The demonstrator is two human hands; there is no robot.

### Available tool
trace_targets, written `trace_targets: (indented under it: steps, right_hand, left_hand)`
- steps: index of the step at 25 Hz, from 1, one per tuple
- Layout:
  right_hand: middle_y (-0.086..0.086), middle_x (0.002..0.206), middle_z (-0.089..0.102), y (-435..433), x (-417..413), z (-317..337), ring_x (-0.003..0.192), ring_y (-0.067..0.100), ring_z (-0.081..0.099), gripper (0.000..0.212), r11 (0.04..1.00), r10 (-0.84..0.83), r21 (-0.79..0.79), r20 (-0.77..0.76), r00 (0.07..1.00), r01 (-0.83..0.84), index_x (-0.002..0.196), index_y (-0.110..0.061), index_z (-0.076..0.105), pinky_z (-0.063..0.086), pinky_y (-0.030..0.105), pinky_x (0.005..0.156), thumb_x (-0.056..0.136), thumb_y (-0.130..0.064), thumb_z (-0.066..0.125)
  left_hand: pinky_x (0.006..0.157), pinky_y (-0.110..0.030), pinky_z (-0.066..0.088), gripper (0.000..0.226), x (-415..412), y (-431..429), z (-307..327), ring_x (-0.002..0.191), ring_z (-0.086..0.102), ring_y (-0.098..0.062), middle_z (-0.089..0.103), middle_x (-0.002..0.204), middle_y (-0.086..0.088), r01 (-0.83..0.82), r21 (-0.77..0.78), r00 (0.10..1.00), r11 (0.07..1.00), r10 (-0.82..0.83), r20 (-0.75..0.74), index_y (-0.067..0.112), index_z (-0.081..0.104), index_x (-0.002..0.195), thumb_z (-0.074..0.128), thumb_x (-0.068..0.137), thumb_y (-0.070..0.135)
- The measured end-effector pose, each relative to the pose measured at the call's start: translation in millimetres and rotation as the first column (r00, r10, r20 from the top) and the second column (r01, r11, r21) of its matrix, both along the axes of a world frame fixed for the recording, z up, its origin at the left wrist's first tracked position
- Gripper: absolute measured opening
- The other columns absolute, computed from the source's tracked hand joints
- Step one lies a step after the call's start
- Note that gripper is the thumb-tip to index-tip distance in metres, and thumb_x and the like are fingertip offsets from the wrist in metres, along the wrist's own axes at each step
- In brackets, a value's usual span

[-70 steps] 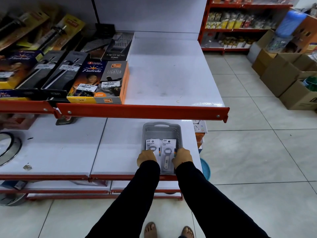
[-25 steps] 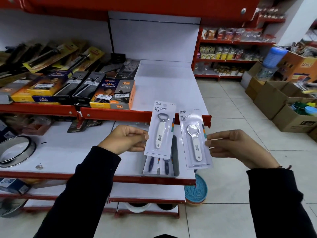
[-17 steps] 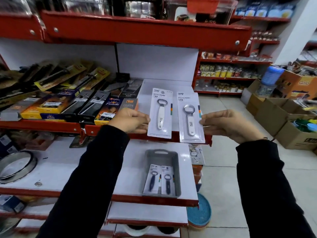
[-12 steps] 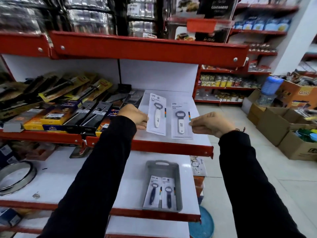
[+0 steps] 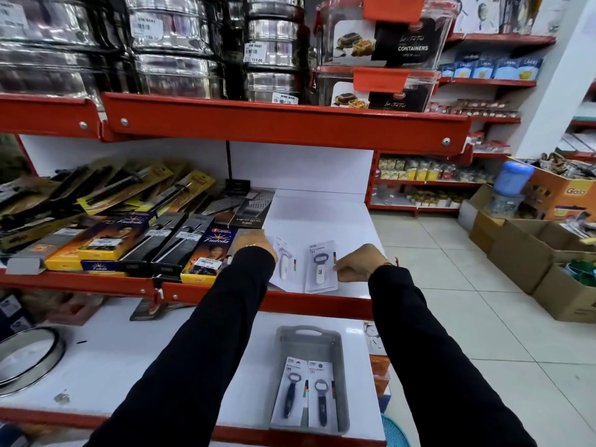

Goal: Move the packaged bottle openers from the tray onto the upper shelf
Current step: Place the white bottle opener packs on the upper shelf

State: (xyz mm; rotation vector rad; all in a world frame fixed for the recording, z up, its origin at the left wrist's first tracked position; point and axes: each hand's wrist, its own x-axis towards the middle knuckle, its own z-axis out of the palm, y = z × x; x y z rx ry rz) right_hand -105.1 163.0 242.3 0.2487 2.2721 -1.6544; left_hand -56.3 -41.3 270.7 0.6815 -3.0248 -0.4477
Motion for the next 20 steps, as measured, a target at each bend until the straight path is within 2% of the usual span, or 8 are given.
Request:
trace_targets:
  steps: [2,5,9,12,15,17,18,20]
  right_hand:
    - [0.018,0.08,0.078,-5.8,-6.8,-7.8,0.082,0.03,0.077,0.031,0.995,0.017,0.098,-0.021,1.0,-0.015,0.08,0.004,0.069,0.061,0.047,0.085,0.053,-0.005,0.083]
    - [0.016,0.081,0.078,-14.8,-1.7,-5.7,0.078,0.025,0.077,0.023,0.962,0.029,0.274,-0.084,0.996,-0.005,0.067,-0.008,0.059,0.063,0.036,0.079,0.062,-0.011,0.082]
    - [0.007,0.054,0.067,-25.9,3.1,-5.7,0.046,0.015,0.063,0.038,0.886,0.09,0.464,-0.151,0.984,-0.01,0.053,-0.013,0.047,0.051,0.018,0.046,0.062,-0.017,0.083]
    - [0.002,0.049,0.06,-30.0,2.6,-11.0,0.039,0.01,0.055,0.038,0.845,0.109,0.534,-0.188,0.976,0.009,0.054,-0.013,0.048,0.043,0.015,0.04,0.064,-0.02,0.084]
    - [0.006,0.062,0.067,-30.0,8.1,-6.1,0.053,0.021,0.063,0.029,0.83,0.091,0.549,-0.314,0.945,0.102,0.065,-0.009,0.06,0.052,0.023,0.056,0.07,-0.028,0.082]
    - [0.01,0.08,0.07,-27.2,13.9,-3.6,0.076,0.031,0.064,0.023,0.847,0.127,0.514,-0.441,0.888,0.135,0.08,-0.01,0.069,0.053,0.031,0.073,0.081,-0.032,0.072]
    - [0.012,0.1,0.071,-25.8,19.9,-5.1,0.096,0.033,0.064,0.029,0.833,0.188,0.539,-0.488,0.852,0.125,0.101,-0.01,0.07,0.052,0.035,0.086,0.089,-0.035,0.064]
    - [0.011,0.144,0.052,-24.7,30.9,-4.5,0.137,0.032,0.043,0.053,0.73,0.354,0.673,-0.521,0.777,0.12,0.14,-0.01,0.049,0.035,0.046,0.114,0.098,-0.041,0.048]
  left_hand:
    - [0.097,-0.034,0.05,0.036,-1.8,2.2,-6.3,0.127,0.057,-0.028,0.058,0.136,-0.013,0.021,-0.128,1.0,0.992,-0.02,0.004,0.006,0.056,0.131,0.055,0.096,0.014]
    - [0.093,-0.036,0.053,0.04,-5.0,7.3,-15.6,0.125,0.058,-0.029,0.055,0.138,-0.016,0.015,-0.218,1.0,0.976,-0.017,-0.007,0.004,0.049,0.137,0.05,0.098,0.011]
    - [0.093,-0.035,0.053,0.037,1.1,19.1,-12.7,0.124,0.058,-0.029,0.055,0.136,-0.018,-0.007,-0.261,0.999,0.965,-0.002,-0.033,-0.002,0.048,0.136,0.048,0.099,0.003]
    - [0.094,-0.036,0.053,0.032,4.1,18.9,-14.2,0.122,0.059,-0.03,0.058,0.131,-0.018,0.004,-0.262,0.998,0.965,-0.019,-0.054,-0.003,0.053,0.13,0.047,0.099,-0.001]
    - [0.086,-0.038,0.056,0.027,9.7,11.0,-14.5,0.111,0.066,-0.032,0.065,0.12,-0.017,0.012,-0.158,0.985,0.987,-0.039,-0.168,0.002,0.062,0.12,0.056,0.095,0.009]
    - [0.083,-0.04,0.056,0.03,17.0,8.8,-16.4,0.105,0.068,-0.033,0.068,0.114,-0.016,0.081,-0.129,0.946,0.988,-0.116,-0.302,0.007,0.065,0.118,0.055,0.097,0.025]
    - [0.085,-0.04,0.055,0.035,22.8,9.8,-19.1,0.108,0.067,-0.033,0.068,0.117,-0.016,0.132,-0.139,0.923,0.981,-0.173,-0.345,0.01,0.064,0.122,0.051,0.098,0.031]
    - [0.107,-0.042,0.043,0.047,29.9,14.5,-23.0,0.13,0.053,-0.031,0.059,0.136,-0.013,0.234,-0.273,0.87,0.933,-0.326,-0.369,0.013,0.053,0.138,0.042,0.1,0.038]
